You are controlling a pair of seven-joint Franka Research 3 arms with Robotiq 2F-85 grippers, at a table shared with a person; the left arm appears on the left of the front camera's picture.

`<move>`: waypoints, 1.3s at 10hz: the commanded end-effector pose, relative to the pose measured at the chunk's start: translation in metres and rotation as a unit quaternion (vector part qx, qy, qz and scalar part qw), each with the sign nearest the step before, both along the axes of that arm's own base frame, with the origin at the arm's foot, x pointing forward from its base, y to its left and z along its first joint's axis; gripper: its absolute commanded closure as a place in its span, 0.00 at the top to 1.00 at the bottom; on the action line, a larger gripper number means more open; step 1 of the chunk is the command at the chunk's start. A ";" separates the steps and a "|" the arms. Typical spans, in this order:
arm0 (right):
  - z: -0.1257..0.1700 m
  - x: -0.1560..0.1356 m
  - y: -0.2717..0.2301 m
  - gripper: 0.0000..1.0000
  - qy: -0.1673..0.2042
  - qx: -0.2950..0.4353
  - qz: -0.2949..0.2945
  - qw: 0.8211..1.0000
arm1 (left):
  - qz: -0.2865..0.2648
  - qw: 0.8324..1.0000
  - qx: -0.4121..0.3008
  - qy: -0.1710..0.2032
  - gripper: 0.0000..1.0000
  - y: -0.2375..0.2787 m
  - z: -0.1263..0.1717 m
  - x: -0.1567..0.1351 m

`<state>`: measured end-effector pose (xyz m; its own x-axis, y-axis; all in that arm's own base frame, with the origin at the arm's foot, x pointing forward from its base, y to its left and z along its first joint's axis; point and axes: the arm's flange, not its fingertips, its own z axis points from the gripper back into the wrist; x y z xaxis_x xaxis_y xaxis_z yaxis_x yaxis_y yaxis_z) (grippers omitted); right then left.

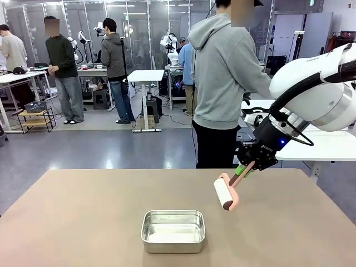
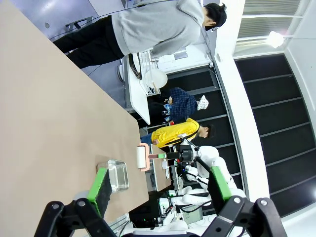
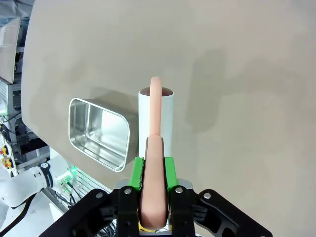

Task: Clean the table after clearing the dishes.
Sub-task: When the right (or left) Handle tray is removed, use the right hand (or left hand) to clean the right (or left) side of the table with the Lint Roller.

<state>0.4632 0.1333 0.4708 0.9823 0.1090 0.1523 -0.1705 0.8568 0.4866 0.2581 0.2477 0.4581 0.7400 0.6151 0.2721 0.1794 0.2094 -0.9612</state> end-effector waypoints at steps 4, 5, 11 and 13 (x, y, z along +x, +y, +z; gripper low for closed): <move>-0.059 0.053 -0.038 0.21 0.075 0.125 -0.026 0.989 | -0.002 1.000 -0.002 -0.009 1.00 0.001 0.003 -0.001; -0.071 0.058 -0.042 0.21 0.081 0.141 -0.030 0.986 | -0.002 1.000 -0.002 -0.009 1.00 0.001 0.003 -0.001; -0.132 0.055 -0.036 0.21 0.047 0.176 -0.049 0.982 | -0.002 1.000 -0.002 -0.009 1.00 0.001 0.003 -0.001; -0.146 0.047 -0.039 0.21 0.036 0.175 -0.056 0.982 | -0.002 1.000 -0.002 -0.009 1.00 0.001 0.003 -0.001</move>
